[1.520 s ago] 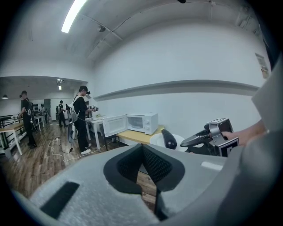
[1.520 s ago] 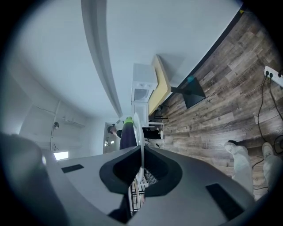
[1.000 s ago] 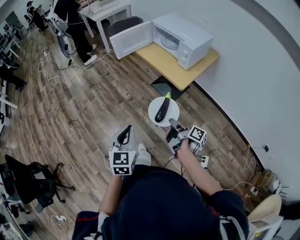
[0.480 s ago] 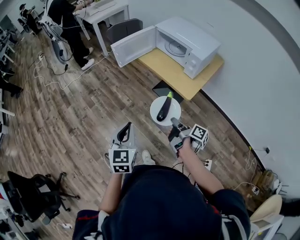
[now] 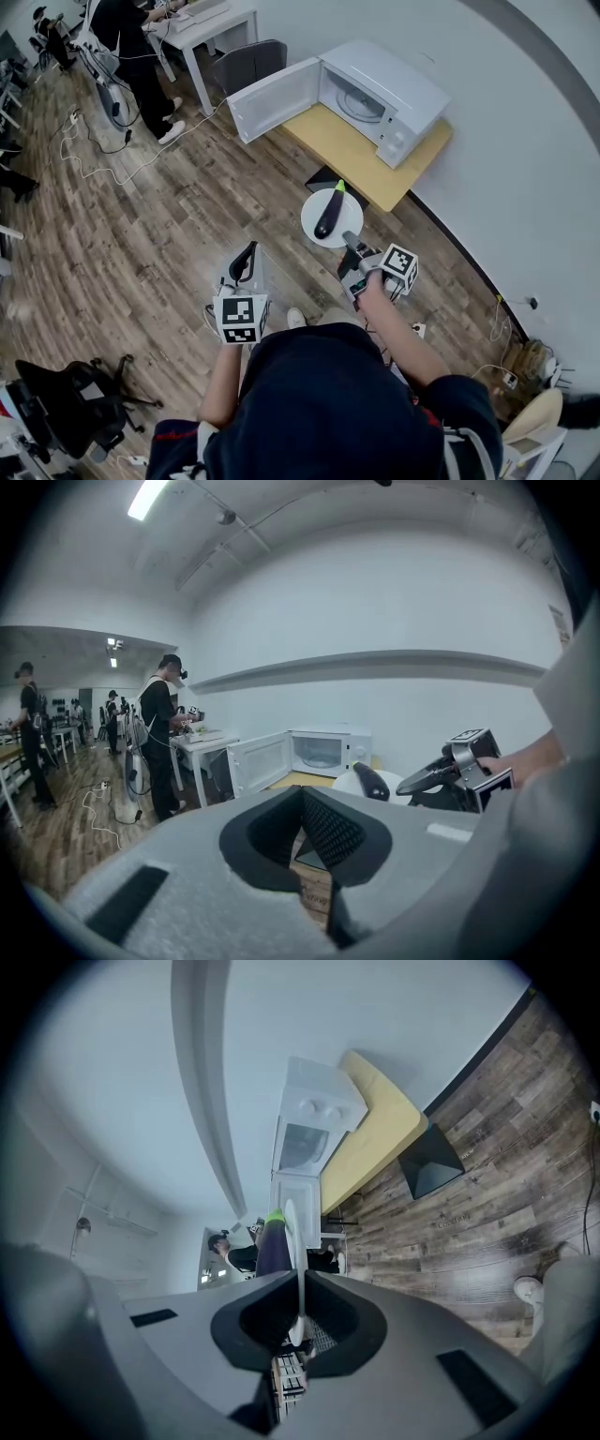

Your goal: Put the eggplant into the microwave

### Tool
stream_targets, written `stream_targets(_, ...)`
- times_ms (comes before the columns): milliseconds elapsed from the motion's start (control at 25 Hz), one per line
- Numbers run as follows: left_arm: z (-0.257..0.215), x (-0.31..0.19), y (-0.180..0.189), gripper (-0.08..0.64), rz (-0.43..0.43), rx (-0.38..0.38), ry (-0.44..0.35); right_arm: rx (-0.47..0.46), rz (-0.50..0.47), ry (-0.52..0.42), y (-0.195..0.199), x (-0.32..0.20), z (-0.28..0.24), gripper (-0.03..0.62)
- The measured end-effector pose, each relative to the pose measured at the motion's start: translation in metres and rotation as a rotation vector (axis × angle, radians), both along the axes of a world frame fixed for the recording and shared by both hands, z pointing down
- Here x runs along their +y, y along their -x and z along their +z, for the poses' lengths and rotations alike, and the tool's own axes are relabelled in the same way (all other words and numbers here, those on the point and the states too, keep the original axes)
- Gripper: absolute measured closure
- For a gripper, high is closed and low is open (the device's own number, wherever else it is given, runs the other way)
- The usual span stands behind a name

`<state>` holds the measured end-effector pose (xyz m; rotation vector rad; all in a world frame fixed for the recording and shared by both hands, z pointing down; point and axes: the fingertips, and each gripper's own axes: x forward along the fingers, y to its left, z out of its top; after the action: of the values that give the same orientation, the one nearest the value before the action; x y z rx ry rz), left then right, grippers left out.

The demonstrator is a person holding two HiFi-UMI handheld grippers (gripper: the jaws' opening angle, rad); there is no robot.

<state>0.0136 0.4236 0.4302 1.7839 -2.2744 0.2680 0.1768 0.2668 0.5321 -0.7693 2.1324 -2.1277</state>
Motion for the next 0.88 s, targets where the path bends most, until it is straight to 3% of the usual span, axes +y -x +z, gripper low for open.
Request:
stream_targets(560,0.009,-0.048,0.026,0.545,0.028,0.008,0.01,-0.022,0.042,0.03,0.037,-0.049,0.011,0.571)
stream_targets(880,0.012,-0.122,0.041,0.545,0.05,-0.003,0.026,-0.028,0.034,0.035,0.066,-0.115,0.013,0.571)
